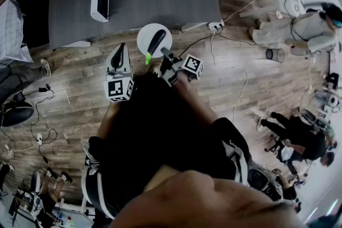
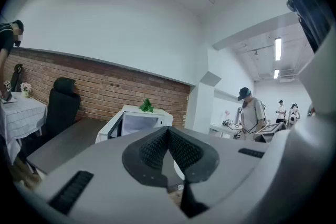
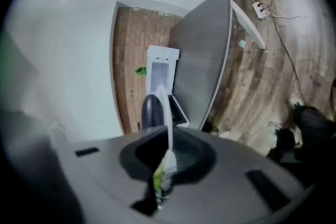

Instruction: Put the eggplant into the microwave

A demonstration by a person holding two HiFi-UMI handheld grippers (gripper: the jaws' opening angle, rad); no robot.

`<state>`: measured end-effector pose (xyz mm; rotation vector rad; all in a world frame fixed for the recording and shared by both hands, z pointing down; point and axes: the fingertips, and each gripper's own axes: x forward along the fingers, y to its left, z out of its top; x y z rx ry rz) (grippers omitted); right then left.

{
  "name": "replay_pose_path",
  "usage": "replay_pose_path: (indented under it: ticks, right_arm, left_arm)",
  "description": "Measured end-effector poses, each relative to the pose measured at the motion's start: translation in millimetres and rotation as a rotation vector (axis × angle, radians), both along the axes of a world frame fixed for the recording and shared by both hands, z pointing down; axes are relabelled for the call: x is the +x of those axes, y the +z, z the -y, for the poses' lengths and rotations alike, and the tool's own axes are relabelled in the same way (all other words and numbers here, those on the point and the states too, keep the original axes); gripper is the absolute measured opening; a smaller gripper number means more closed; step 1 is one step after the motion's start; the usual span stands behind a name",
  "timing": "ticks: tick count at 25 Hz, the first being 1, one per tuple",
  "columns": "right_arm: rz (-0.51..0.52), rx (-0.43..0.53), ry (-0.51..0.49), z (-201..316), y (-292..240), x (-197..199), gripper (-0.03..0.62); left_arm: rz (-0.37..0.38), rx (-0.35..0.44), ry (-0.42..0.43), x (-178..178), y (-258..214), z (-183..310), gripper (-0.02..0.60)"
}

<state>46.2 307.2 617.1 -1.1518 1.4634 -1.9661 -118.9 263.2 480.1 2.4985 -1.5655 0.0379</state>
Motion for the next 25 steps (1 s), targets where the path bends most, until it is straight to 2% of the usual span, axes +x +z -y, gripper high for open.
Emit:
replay_pose_path:
  ticks: [12, 25]
  right_arm:
    - [0.001, 0.011, -0.005, 2.0, 1.0, -1.7, 0.037]
    - [0.014, 0.003, -0.047, 9.2, 6.7, 14.0, 0.037]
  left_arm:
    - [0.005, 0.019, 0.0, -0.9, -1.3, 1.6, 0.034]
    - [0.02, 0.023, -0.034, 21.5, -4.5, -4.6, 0.034]
